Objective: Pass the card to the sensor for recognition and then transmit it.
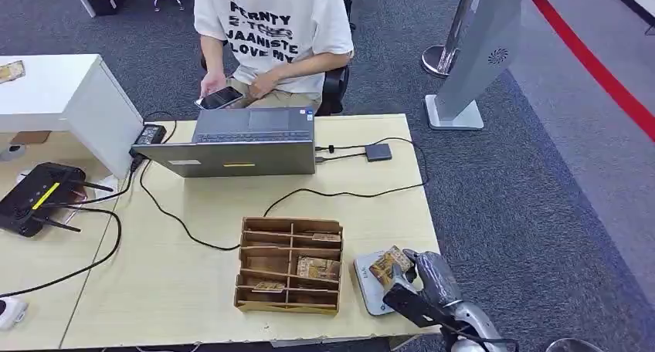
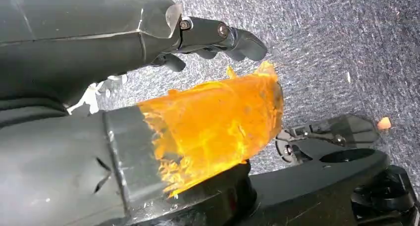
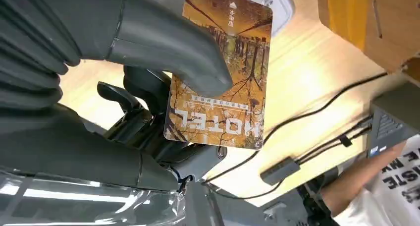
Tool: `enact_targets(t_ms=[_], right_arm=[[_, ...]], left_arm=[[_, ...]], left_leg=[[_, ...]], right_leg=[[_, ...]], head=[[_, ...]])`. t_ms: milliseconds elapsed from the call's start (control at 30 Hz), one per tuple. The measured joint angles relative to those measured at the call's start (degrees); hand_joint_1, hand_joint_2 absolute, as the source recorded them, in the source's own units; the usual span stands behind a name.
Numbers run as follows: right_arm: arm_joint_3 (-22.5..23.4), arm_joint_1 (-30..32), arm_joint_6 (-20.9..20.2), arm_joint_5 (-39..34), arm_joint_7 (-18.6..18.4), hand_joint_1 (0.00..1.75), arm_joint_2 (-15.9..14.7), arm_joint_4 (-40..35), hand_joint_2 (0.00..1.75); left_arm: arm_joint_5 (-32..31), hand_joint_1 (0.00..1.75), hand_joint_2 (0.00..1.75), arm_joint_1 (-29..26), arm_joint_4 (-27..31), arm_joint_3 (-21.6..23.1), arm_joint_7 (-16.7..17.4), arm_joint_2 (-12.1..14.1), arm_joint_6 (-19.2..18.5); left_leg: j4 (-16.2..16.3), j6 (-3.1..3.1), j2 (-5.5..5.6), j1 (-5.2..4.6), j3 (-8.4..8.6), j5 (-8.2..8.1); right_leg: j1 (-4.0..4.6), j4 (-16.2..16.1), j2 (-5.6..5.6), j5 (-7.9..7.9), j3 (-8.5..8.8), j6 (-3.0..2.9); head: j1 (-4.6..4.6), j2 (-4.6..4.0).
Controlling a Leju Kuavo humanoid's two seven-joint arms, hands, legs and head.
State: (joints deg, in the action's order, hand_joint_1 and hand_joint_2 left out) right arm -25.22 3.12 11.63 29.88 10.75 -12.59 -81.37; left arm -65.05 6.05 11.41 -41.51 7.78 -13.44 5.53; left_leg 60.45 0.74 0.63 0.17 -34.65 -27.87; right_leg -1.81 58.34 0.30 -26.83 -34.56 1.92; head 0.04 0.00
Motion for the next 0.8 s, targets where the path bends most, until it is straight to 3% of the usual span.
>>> enact_targets(t_ms=[367,800], right_arm=[[-2.23,-0.7,-1.55,0.11,-0.79,1.75,-0.2,1.31,1.75],[-3.28,-1.08,-0.02,3.21,-3.5,1.75,-1.36,1.47,1.75]], left_arm=[[-0.07,0.0,0.0,0.11,0.0,0.0,0.15,0.0,-0.09],[-0.07,0.0,0.0,0.15,0.0,0.0,0.42,0.0,-0.46]], left_leg=[[0.0,0.0,0.0,0.0,0.0,0.0],[0.0,0.0,0.0,0.0,0.01,0.0]], right_leg=[[0.0,0.0,0.0,0.0,0.0,0.0],[0.0,0.0,0.0,0.0,0.01,0.0]], head=[[0.02,0.0],[0.0,0.0]])
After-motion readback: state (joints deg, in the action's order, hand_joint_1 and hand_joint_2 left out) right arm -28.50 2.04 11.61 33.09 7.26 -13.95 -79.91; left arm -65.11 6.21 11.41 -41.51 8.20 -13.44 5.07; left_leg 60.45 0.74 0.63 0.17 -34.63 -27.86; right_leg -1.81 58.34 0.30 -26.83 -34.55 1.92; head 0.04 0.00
